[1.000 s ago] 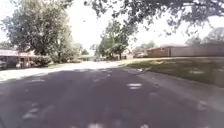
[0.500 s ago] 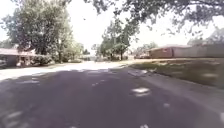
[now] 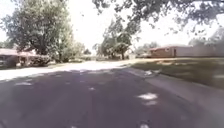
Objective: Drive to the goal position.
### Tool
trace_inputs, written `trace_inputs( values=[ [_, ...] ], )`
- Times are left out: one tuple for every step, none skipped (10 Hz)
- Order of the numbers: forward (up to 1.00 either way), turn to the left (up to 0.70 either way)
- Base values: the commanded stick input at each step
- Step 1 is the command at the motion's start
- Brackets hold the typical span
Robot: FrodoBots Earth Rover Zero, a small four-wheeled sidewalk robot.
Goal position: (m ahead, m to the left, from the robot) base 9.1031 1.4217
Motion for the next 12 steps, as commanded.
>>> trace_inputs(
  values=[
    [0.7,0.0],
    [0.7,0.0],
    [0.7,0.0],
    [0.7,0.0],
    [0.7,0.0],
    [0.7,0.0],
    [0.7,0.0],
    [0.7,0.0],
    [0.7,0.0],
    [0.7,0.0],
    [0.7,0.0],
    [0.7,0.0]
  ],
)
